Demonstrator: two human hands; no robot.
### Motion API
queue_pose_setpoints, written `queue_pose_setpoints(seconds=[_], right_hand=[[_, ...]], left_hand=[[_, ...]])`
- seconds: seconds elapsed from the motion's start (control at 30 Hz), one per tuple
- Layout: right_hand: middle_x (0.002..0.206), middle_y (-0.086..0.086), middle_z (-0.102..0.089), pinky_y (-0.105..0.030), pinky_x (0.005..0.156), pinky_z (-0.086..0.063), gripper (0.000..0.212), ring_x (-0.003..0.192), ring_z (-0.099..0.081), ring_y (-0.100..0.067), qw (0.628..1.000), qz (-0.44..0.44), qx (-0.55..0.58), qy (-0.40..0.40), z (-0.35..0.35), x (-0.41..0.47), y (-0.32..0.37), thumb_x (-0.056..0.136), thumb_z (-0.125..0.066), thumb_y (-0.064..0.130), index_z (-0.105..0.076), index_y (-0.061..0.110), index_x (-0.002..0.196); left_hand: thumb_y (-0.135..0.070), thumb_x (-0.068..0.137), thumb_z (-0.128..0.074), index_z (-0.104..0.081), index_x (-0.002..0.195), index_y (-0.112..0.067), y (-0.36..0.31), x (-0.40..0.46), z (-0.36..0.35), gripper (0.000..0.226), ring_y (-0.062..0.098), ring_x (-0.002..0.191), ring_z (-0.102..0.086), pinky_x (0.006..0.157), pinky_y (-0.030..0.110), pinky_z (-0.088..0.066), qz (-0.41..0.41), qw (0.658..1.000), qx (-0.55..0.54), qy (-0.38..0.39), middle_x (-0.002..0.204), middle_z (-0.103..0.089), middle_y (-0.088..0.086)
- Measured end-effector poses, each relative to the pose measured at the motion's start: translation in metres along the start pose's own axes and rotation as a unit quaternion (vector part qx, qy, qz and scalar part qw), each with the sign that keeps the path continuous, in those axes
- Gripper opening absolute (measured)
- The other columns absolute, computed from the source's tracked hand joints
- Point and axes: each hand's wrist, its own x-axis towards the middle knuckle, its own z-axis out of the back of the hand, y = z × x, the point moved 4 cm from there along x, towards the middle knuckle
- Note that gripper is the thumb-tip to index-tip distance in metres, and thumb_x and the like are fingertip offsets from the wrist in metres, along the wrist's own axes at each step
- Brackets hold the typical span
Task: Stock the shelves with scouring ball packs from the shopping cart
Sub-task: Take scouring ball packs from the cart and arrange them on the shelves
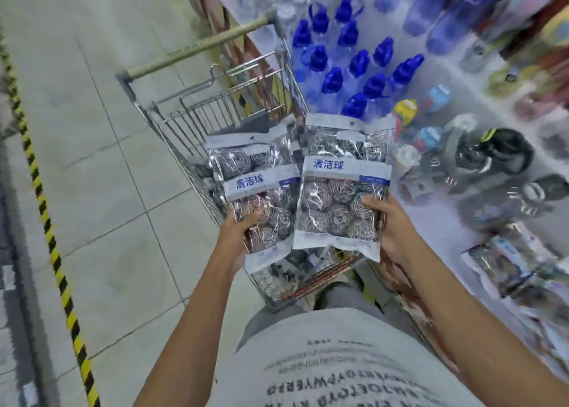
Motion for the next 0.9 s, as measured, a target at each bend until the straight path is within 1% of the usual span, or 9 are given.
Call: queue_pose_setpoints(seconds=[0.1, 0.2, 0.37, 0.5, 0.57, 0.67, 0.7, 0.8, 0.9], right_hand=[[0.133, -0.018, -0.069, -0.061, 0.106, -0.049, 0.062, 0.127, -0.063, -0.04, 0.999, 0.013, 0.025, -0.018, 0.027, -0.046, -0.012, 0.081, -0.077, 0.007, -0.057, 0.012, 0.14], [0.126, -0.015, -0.073, -0.052, 0.093, -0.059, 0.059, 0.121, -0.067, -0.039, 0.996, 0.041, 0.054, -0.061, 0.057, -0.096, -0.026, 0.078, -0.079, 0.007, -0.061, 0.015, 0.134], [0.13, -0.013, -0.072, -0.059, 0.102, -0.054, 0.06, 0.125, -0.065, -0.039, 0.982, 0.051, 0.105, -0.151, 0.114, -0.167, -0.058, 0.081, -0.08, 0.025, -0.061, 0.015, 0.137], [0.13, -0.014, -0.072, -0.058, 0.097, -0.056, 0.087, 0.121, -0.068, -0.039, 0.968, 0.057, 0.141, -0.198, 0.155, -0.222, -0.086, 0.067, -0.094, 0.037, -0.056, 0.016, 0.142], [0.128, -0.012, -0.073, -0.052, 0.093, -0.059, 0.086, 0.119, -0.069, -0.037, 0.959, 0.069, 0.159, -0.223, 0.176, -0.249, -0.099, 0.065, -0.094, 0.037, -0.057, 0.018, 0.141], [0.134, -0.012, -0.069, -0.057, 0.111, -0.047, 0.089, 0.128, -0.062, -0.038, 0.942, 0.076, 0.194, -0.263, 0.207, -0.293, -0.122, 0.066, -0.094, 0.035, -0.055, 0.018, 0.144], [0.135, -0.013, -0.068, -0.057, 0.112, -0.047, 0.089, 0.127, -0.062, -0.037, 0.934, 0.076, 0.209, -0.279, 0.219, -0.31, -0.129, 0.068, -0.094, 0.033, -0.054, 0.016, 0.145], [0.117, -0.009, -0.077, -0.033, 0.073, -0.064, 0.07, 0.086, -0.076, -0.016, 0.913, 0.082, 0.239, -0.32, 0.25, -0.363, -0.151, 0.071, -0.091, 0.031, -0.064, 0.008, 0.132], [0.108, -0.009, -0.079, -0.022, 0.048, -0.052, 0.06, 0.056, -0.067, -0.005, 0.89, 0.094, 0.26, -0.362, 0.283, -0.418, -0.178, 0.071, -0.089, 0.031, -0.066, 0.007, 0.121]], left_hand=[[-0.048, 0.04, -0.104, -0.05, 0.146, -0.027, 0.015, -0.014, -0.01, 0.121, 0.04, 0.135, -0.057, 0.104, 0.063, -0.05, 0.003, 0.998, 0.036, 0.048, 0.148, -0.059, 0.014], [-0.047, 0.045, -0.104, -0.037, 0.156, -0.035, 0.031, -0.031, -0.025, 0.131, 0.039, 0.145, -0.044, 0.117, 0.066, -0.036, 0.016, 0.993, 0.045, 0.108, 0.161, -0.042, 0.015], [-0.038, 0.052, -0.104, -0.043, 0.151, -0.034, 0.059, -0.065, -0.067, 0.117, 0.04, 0.134, -0.055, 0.107, 0.067, -0.046, 0.059, 0.976, 0.081, 0.193, 0.151, -0.054, 0.016], [-0.041, 0.052, -0.102, -0.034, 0.158, -0.035, 0.087, -0.09, -0.105, 0.126, 0.038, 0.141, -0.047, 0.114, 0.065, -0.04, 0.071, 0.959, 0.147, 0.232, 0.158, -0.045, 0.01], [-0.036, 0.062, -0.098, -0.038, 0.156, -0.034, 0.104, -0.104, -0.124, 0.112, 0.035, 0.134, -0.057, 0.109, 0.061, -0.048, 0.081, 0.946, 0.179, 0.258, 0.151, -0.054, 0.01], [-0.026, 0.073, -0.092, -0.047, 0.139, -0.028, 0.129, -0.13, -0.153, 0.08, 0.02, 0.104, -0.076, 0.081, 0.044, -0.064, 0.09, 0.925, 0.226, 0.292, 0.127, -0.073, 0.006], [-0.027, 0.074, -0.091, -0.047, 0.142, -0.026, 0.139, -0.14, -0.162, 0.081, 0.02, 0.112, -0.073, 0.086, 0.045, -0.063, 0.088, 0.918, 0.245, 0.297, 0.136, -0.068, 0.007], [-0.032, 0.071, -0.092, -0.039, 0.156, -0.027, 0.175, -0.172, -0.189, 0.101, 0.033, 0.135, -0.055, 0.101, 0.053, -0.055, 0.082, 0.899, 0.276, 0.331, 0.153, -0.051, 0.011], [-0.034, 0.069, -0.09, -0.038, 0.155, -0.029, 0.212, -0.214, -0.214, 0.101, 0.025, 0.13, -0.053, 0.098, 0.041, -0.053, 0.071, 0.879, 0.311, 0.356, 0.147, -0.054, 0.004]])
